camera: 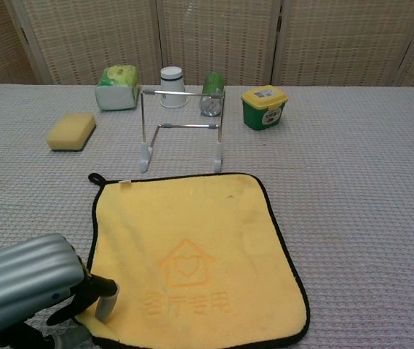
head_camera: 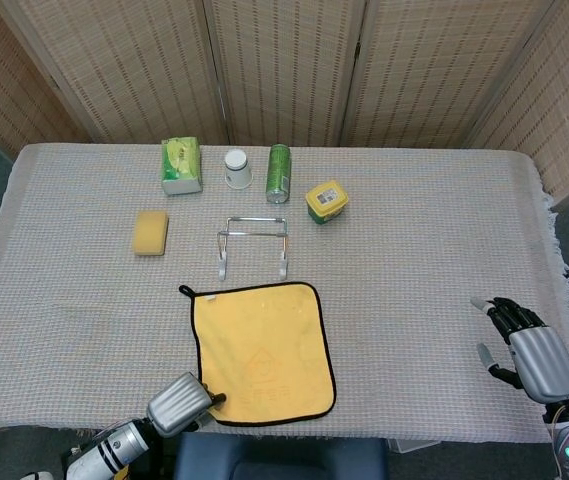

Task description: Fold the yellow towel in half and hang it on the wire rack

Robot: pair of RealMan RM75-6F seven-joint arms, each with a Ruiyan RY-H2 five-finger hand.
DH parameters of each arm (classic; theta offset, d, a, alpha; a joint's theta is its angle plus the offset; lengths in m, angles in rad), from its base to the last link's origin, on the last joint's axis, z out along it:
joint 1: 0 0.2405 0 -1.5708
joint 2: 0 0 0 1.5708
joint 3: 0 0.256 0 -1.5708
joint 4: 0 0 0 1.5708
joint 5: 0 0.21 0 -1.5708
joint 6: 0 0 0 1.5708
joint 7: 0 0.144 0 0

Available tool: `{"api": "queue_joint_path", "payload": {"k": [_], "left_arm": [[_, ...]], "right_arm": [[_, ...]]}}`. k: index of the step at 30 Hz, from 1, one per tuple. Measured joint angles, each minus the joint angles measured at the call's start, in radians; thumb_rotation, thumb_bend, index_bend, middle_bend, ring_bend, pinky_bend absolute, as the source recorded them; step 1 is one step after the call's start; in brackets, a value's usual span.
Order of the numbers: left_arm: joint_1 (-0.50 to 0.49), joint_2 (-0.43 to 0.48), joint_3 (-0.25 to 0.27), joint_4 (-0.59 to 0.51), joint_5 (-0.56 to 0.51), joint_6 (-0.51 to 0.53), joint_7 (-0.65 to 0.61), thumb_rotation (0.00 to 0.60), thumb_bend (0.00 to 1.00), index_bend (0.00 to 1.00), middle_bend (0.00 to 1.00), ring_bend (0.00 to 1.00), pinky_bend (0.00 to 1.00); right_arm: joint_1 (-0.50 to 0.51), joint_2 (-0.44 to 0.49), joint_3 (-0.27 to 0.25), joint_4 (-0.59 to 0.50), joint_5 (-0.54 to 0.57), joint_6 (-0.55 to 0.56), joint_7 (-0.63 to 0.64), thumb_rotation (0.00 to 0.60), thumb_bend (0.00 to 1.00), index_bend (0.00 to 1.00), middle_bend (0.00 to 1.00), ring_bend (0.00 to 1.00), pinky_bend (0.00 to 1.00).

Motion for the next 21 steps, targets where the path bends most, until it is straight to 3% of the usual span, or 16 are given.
{"api": "queue_joint_path", "payload": {"k": [5, 8, 10, 13, 15, 21], "left_arm": [[0.000, 0.003, -0.001, -0.006, -0.007, 0.006, -0.007, 0.600, 0.47, 0.57, 0.83, 0.80, 0.93], [0.000, 0.003, 0.001, -0.011, -0.008, 0.006, -0.005, 0.600, 0.47, 0.57, 0.83, 0.80, 0.93], [0.000, 0.004, 0.002, -0.013, -0.010, 0.007, -0.005, 0.600, 0.47, 0.57, 0.83, 0.80, 0.93], [0.001, 0.006, 0.002, -0.017, -0.012, 0.011, -0.007, 0.600, 0.47, 0.57, 0.83, 0.80, 0.93], [0.001, 0.007, 0.002, -0.019, -0.013, 0.014, -0.010, 0.600, 0.47, 0.57, 0.83, 0.80, 0.93], [0.006, 0.007, 0.006, -0.019, -0.018, 0.021, -0.020, 0.600, 0.47, 0.56, 0.83, 0.80, 0.93]], "right_arm": [[0.025, -0.009, -0.018, -0.022, -0.069, -0.022, -0.022, 0.600, 0.43, 0.17, 0.32, 0.27, 0.26], [0.053, -0.025, -0.032, -0.036, -0.103, -0.068, -0.039, 0.600, 0.40, 0.24, 0.37, 0.35, 0.33], [0.077, -0.042, -0.040, -0.044, -0.125, -0.108, -0.057, 0.600, 0.38, 0.28, 0.43, 0.46, 0.45], [0.117, -0.076, -0.047, -0.053, -0.152, -0.171, -0.089, 0.600, 0.37, 0.33, 0.61, 0.68, 0.75], [0.143, -0.101, -0.049, -0.058, -0.162, -0.212, -0.104, 0.600, 0.37, 0.34, 0.70, 0.76, 0.86], [0.228, -0.201, -0.050, -0.050, -0.170, -0.350, -0.144, 0.600, 0.34, 0.36, 0.83, 0.89, 0.99]]}}
